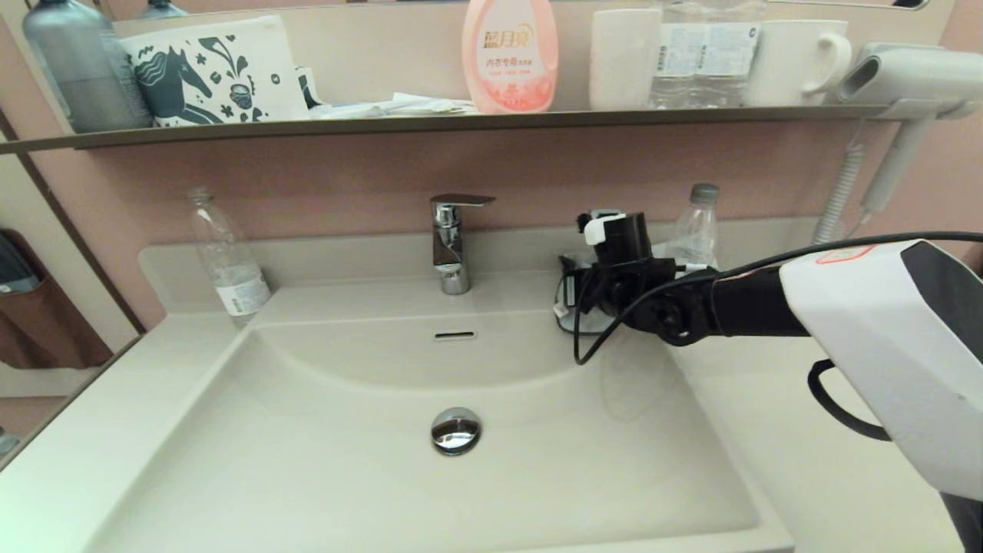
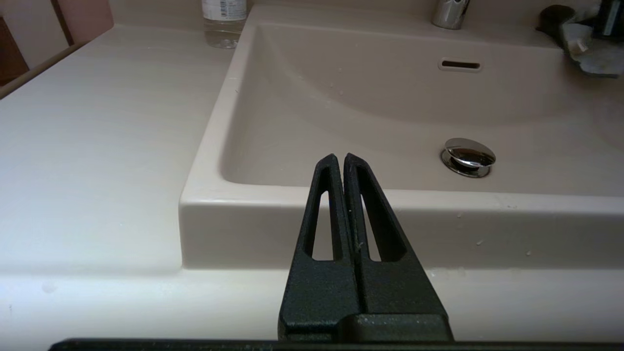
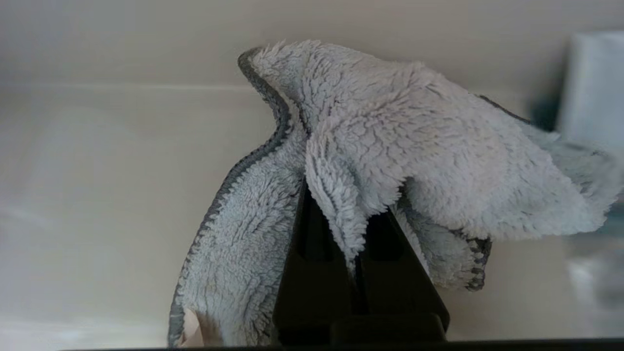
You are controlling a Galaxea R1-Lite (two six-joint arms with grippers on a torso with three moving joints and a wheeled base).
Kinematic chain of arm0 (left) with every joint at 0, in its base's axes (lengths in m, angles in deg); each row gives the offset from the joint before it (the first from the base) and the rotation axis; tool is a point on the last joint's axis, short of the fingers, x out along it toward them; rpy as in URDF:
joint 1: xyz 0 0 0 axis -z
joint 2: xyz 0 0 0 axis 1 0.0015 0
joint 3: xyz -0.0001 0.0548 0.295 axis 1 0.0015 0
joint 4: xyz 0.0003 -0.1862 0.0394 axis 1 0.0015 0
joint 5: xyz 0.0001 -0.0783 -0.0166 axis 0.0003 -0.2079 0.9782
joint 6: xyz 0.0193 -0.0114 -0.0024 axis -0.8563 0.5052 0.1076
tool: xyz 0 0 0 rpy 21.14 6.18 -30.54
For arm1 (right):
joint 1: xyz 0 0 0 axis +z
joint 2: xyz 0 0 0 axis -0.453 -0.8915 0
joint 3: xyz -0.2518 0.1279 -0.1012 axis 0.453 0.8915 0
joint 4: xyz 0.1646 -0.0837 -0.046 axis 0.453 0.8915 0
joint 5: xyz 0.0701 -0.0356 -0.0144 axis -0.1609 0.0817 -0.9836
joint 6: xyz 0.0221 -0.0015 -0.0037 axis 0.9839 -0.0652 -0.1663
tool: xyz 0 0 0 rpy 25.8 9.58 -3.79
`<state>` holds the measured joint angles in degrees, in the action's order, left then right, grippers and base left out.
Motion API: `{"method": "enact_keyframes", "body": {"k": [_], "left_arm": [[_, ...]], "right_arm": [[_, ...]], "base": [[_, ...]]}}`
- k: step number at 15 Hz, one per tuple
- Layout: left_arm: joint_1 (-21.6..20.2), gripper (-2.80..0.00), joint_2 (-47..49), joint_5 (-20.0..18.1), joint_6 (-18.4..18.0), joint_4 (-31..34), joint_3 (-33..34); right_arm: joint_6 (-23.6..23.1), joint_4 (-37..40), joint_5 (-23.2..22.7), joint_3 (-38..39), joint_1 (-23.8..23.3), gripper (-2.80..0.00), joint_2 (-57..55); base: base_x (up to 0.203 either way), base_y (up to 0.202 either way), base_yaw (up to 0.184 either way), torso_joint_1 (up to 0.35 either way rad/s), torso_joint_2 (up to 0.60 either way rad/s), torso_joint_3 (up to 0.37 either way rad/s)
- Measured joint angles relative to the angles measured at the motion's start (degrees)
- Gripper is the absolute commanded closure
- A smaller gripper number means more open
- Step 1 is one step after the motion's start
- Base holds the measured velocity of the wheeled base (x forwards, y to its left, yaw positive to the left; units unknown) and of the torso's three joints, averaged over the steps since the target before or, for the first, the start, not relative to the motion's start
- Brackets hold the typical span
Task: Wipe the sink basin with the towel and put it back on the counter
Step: Wipe the sink
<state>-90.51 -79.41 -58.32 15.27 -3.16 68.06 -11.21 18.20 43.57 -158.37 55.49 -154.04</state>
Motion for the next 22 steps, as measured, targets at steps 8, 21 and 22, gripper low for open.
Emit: {"method": "enact_keyframes", "body": {"k": [8, 21, 22], "left_arm": [[0.0, 0.0, 0.0, 0.0, 0.0, -0.02, 0.0], [0.0, 0.0, 0.0, -0.01, 0.0, -0.02, 0.0], [0.0, 0.0, 0.0, 0.02, 0.0, -0.02, 0.0]], "right_arm": [[1.51, 0.33, -0.06, 9.75, -2.03, 0.0, 6.87], [1.28, -3.99, -3.59, -11.09, 5.43, 0.0, -7.06], [1.2, -4.33, -4.25, -11.37, 6.75, 0.0, -7.74]], "base": [[0.0, 0.0, 0.0, 0.0, 0.0, 0.0], [0.0, 0.0, 0.0, 0.0, 0.0, 0.0], [0.0, 0.0, 0.0, 0.0, 0.0, 0.0]]}}
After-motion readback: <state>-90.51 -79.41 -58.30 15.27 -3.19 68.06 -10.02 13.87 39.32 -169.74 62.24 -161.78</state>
